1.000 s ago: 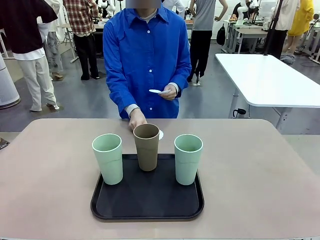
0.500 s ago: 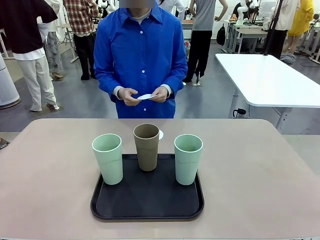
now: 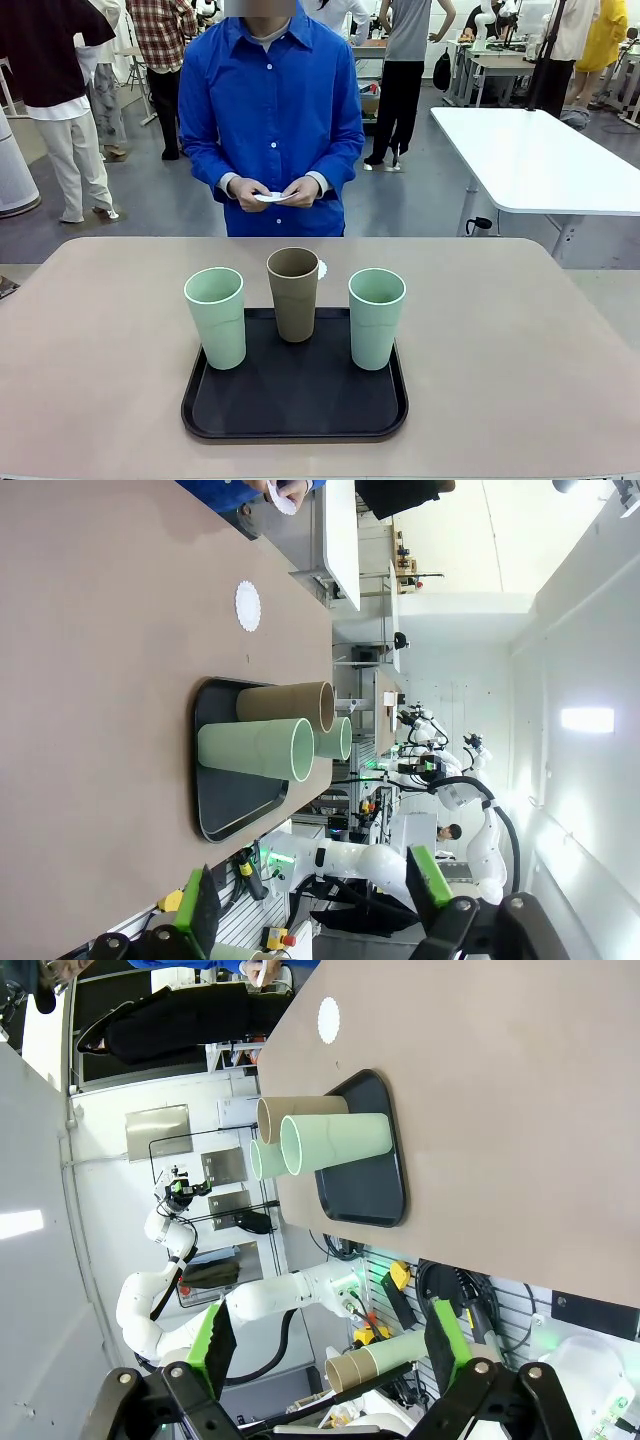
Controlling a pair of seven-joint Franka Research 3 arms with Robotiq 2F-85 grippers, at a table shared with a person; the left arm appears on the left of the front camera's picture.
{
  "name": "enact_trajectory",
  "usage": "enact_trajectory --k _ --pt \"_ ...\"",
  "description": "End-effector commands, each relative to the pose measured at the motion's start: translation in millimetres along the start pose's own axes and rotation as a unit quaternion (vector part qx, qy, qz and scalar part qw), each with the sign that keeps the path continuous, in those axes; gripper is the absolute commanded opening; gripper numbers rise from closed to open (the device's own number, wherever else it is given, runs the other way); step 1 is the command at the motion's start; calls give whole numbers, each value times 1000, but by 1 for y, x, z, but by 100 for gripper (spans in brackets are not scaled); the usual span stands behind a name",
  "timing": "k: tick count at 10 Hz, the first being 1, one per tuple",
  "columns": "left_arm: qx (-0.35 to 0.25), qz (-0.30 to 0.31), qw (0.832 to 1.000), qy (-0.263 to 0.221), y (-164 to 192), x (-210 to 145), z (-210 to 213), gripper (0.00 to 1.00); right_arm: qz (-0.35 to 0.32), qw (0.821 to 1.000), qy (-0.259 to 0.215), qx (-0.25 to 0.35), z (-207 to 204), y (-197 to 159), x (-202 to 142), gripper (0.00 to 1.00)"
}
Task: Place coasters on the table and set cups on them.
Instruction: Pick up one Reusable plastic cup and place it on a coaster set by the human.
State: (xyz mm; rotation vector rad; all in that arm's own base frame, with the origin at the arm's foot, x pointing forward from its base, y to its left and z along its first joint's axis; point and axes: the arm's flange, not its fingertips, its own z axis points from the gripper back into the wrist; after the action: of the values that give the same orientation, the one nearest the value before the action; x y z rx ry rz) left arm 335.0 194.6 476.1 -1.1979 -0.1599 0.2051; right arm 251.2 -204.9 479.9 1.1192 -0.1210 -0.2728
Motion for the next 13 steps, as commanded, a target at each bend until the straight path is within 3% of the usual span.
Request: enact_trajectory --k 1,11,12,13 --pt "-4 2 1000 0 0 -1 0 100 0 1000 0 4 0 0 1 100" --pt "-4 2 1000 0 0 -1 0 100 0 1000 -1 0 0 0 0 100" --pt "-4 2 1000 0 0 -1 0 100 147 988 -14 -39 -15 32 9 100" --pt "-4 2 1000 0 0 -1 0 100 243 967 -25 -68 -34 64 23 100"
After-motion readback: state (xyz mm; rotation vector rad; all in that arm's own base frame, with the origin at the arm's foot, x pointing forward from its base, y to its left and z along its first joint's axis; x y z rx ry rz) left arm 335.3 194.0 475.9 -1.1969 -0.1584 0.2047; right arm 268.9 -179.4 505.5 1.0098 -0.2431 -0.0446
